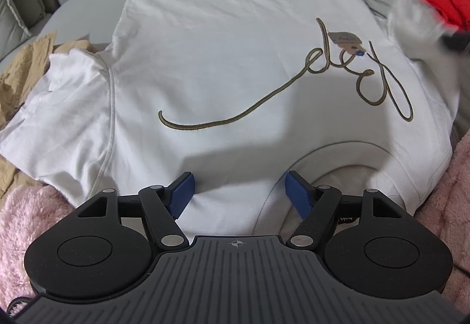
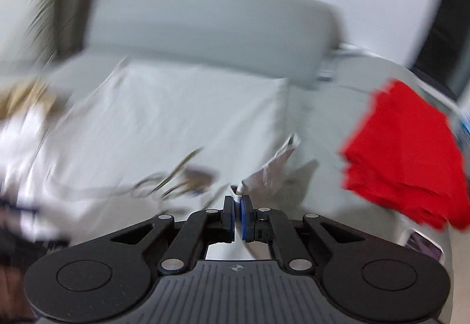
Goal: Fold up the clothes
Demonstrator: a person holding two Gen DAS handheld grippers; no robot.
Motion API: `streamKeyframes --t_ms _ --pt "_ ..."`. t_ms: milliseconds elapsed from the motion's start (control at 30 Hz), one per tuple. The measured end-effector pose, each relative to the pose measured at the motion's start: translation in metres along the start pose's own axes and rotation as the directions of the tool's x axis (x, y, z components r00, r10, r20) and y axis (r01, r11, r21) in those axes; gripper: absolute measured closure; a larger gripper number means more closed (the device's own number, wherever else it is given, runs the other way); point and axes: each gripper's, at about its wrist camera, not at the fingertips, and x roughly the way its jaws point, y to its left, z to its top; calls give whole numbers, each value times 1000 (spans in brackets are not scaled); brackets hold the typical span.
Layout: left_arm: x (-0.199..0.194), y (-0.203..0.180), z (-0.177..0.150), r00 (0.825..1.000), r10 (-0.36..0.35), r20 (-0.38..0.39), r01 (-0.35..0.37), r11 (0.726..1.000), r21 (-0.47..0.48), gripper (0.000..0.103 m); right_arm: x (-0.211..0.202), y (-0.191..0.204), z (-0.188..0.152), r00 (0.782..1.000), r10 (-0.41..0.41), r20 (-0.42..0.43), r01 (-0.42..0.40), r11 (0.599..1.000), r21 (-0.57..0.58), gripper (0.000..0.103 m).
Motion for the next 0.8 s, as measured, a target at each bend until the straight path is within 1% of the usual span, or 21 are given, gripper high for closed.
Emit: streamKeyframes --t_ms 33,67,100,133,167,200,233,267,333,400,467,500,567,600,700,733,800 --pt "-1 1 -2 1000 -5 2 5 1000 0 30 8 18 -5 999 8 -44 -11 998 -61 97" --pt "-1 2 -3 1000 -9 4 9 1000 0 30 16 24 -5 997 7 -78 -13 997 -78 94" --pt "-2 3 -5 1000 -14 5 14 1000 0 30 24 30 -5 994 6 -113 -16 996 -93 89" --pt "-3 4 -6 1000 -18 7 18 1000 0 30 32 34 -7 986 6 -165 -21 996 -89 79" --pt "-4 5 -8 1000 -23 9 23 1000 0 30 39 30 -5 986 -5 -165 -7 998 -70 75" --pt "-4 6 -9 1000 -27 11 27 1000 1 30 37 31 -4 987 -2 -160 -7 998 -56 71" --pt "-5 7 -11 999 -32 12 32 999 1 30 35 32 -2 988 1 -155 -8 999 -41 65" --pt "-6 8 -13 999 -36 14 36 999 1 30 30 31 -2 989 19 -149 -23 999 -25 63" --pt "-5 10 -12 999 -42 16 42 999 -13 30 20 28 -1 990 43 -135 -43 999 3 63" --pt "-6 10 -12 999 -43 21 43 999 -15 30 19 25 -1 992 44 -119 -43 999 11 66" --pt "-7 9 -12 999 -42 27 42 999 -8 31 14 20 2 995 48 -92 -44 998 43 75" --pt "-8 8 -12 999 -42 29 42 999 -4 31 13 19 1 995 46 -89 -41 998 53 76" --pt "-10 6 -13 998 -39 38 39 999 4 31 17 1 9 997 18 -75 -7 990 143 83" --pt "-11 6 -13 998 -38 43 38 999 8 31 18 -8 11 997 0 -73 14 984 180 83" --pt "-10 8 -14 999 -31 36 31 1000 1 31 30 -34 16 995 -47 -88 71 955 289 83" --pt "-9 9 -14 999 -25 29 25 1000 -5 31 38 -46 16 992 -55 -111 91 932 350 82" --pt "-6 12 -15 1000 -20 18 20 1000 -23 31 49 -60 12 988 -27 -152 93 890 446 82"
